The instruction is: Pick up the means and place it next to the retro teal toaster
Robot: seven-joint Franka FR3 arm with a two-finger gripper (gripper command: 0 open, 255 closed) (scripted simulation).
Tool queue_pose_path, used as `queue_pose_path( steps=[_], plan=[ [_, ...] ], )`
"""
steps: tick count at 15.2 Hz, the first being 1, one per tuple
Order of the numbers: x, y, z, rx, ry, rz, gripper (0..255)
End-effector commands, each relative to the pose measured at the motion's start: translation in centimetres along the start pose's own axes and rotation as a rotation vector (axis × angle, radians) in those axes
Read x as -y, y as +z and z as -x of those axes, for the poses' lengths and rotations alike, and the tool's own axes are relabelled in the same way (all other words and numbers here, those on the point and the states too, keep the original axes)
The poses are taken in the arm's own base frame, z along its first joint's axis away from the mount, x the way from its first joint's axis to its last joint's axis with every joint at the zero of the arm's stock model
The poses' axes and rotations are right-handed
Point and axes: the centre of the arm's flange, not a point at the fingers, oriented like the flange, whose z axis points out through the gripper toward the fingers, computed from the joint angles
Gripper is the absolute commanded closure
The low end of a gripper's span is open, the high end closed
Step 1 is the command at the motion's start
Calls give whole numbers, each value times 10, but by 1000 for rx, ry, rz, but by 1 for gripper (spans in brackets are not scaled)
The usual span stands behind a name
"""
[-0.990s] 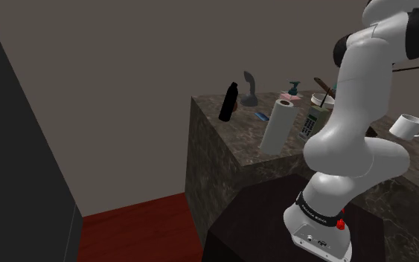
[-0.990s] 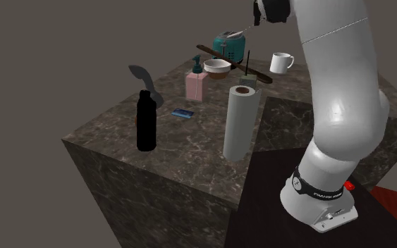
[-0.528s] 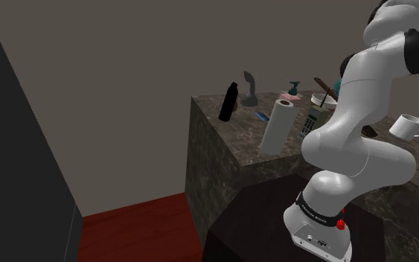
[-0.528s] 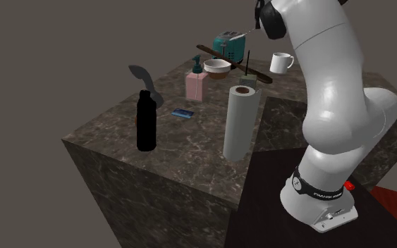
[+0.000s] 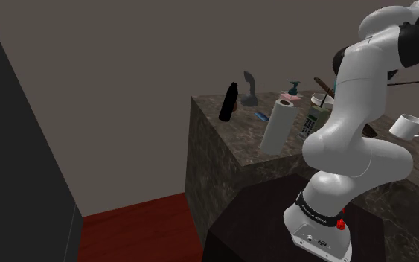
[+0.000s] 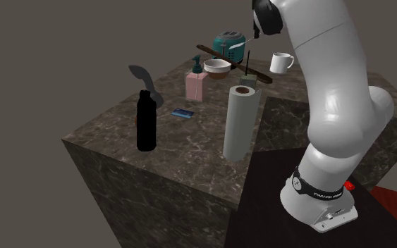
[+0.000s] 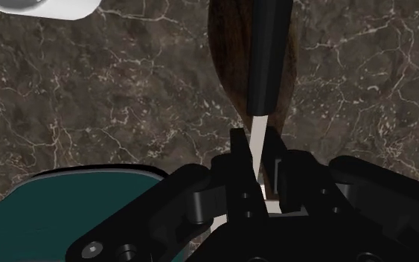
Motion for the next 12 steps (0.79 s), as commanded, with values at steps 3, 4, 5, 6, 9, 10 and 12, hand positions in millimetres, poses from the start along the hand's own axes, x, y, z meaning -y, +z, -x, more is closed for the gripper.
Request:
queue_pose_path(
  steps=[3,4,5,6,9,10,12],
  plan=[
    [0,21,-2,0,0,1,255],
    [0,26,-3,0,0,1,255],
    [0,31,-3,0,0,1,255],
    [0,37,-3,0,0,1,255],
    [0,52,-4,0,0,1,255],
    [0,58,-5,0,0,1,255],
    [0,68,-5,0,0,1,255]
  ],
)
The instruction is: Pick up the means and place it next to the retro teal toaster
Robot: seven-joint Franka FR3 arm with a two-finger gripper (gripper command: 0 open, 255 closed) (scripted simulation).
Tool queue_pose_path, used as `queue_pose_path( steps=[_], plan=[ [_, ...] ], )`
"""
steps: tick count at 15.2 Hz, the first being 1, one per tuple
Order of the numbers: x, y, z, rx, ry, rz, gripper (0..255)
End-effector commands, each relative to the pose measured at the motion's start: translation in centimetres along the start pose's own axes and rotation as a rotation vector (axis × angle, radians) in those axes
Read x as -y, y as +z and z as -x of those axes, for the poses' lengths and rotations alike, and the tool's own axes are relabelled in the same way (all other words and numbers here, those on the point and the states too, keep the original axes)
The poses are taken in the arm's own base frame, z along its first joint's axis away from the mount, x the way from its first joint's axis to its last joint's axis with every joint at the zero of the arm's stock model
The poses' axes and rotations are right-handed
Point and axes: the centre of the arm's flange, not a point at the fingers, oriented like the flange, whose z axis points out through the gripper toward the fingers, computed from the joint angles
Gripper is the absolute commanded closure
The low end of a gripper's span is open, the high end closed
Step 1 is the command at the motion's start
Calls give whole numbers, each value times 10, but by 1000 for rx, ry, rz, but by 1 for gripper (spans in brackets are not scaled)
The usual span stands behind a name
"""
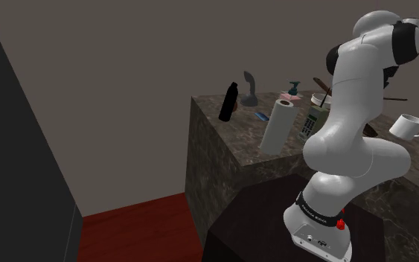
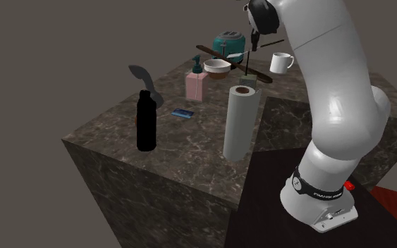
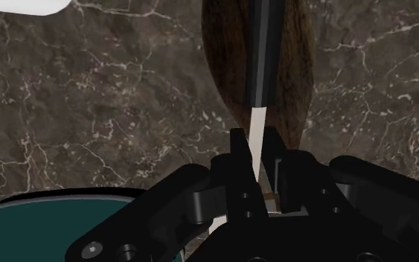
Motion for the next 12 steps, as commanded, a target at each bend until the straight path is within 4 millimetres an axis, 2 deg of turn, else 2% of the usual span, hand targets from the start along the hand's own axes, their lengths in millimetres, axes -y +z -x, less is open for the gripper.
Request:
queue_pose_path(
  steps=[1,12],
  plan=[
    [0,11,-1,0,0,0,255],
    [0,69,-4,0,0,0,255]
  ],
)
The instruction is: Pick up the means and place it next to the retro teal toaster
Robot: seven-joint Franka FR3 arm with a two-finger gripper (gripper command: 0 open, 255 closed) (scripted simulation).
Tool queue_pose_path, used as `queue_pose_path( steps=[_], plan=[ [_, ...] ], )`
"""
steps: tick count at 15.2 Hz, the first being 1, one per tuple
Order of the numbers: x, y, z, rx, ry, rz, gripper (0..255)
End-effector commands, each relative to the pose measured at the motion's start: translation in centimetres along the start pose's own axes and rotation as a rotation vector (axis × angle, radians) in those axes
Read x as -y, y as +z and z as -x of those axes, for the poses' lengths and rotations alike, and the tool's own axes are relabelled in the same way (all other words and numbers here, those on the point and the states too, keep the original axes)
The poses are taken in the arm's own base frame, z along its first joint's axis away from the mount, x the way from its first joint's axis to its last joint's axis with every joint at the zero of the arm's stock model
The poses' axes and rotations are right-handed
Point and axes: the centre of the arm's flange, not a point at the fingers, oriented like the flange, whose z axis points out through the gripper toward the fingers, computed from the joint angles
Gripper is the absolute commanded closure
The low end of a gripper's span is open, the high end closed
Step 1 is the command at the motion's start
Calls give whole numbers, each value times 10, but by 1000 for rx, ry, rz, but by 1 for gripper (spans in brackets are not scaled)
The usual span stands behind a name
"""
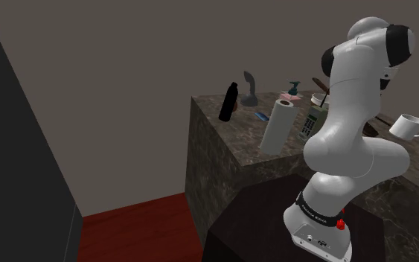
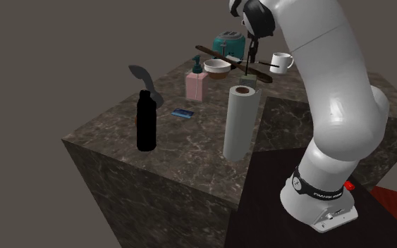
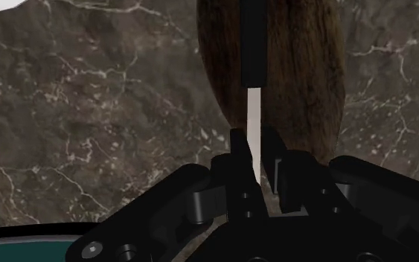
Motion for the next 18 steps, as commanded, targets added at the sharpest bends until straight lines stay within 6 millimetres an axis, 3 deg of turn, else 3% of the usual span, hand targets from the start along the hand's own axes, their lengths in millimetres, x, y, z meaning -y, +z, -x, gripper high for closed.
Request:
queue_pose_path(
  steps=[1,13,18],
  plan=[
    [0,12,-1,0,0,0,255],
    [0,76,-5,0,0,0,255],
    [0,76,-5,0,0,0,255]
  ],
)
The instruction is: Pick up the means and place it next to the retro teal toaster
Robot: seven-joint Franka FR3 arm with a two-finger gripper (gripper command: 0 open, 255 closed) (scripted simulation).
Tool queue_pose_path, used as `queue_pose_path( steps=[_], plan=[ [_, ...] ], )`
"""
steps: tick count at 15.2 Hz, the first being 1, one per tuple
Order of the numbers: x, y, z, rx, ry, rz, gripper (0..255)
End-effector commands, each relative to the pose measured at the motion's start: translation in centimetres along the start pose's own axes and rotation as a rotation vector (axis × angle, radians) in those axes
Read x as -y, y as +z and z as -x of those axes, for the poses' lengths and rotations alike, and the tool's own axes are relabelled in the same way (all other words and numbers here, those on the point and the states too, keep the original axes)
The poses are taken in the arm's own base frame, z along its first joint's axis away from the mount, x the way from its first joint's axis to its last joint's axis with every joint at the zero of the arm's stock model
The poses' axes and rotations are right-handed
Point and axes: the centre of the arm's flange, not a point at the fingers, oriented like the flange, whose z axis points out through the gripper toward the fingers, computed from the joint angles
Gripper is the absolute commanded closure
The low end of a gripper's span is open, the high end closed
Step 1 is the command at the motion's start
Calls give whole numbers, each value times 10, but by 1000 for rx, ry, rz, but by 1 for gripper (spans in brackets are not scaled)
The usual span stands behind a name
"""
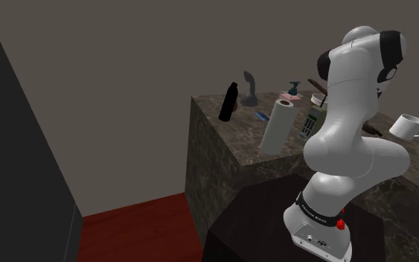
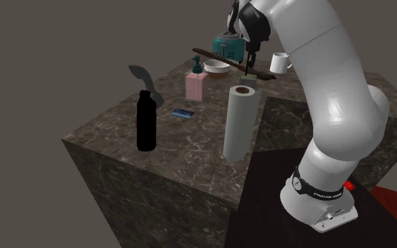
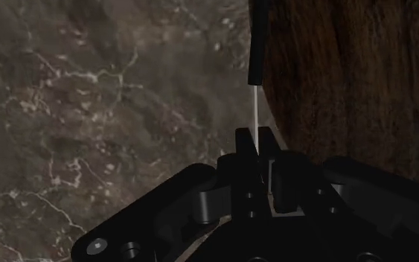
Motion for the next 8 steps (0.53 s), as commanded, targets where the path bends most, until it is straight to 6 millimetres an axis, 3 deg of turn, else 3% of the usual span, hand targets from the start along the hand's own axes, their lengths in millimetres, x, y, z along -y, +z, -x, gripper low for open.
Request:
queue_pose_path(
  steps=[1,2,3,8],
  plan=[
    [7,11,1,11,-2,-53,255],
    [7,11,1,11,-2,-53,255],
    [7,11,2,11,-2,-53,0],
    [7,11,1,11,-2,-53,0]
  ],
)
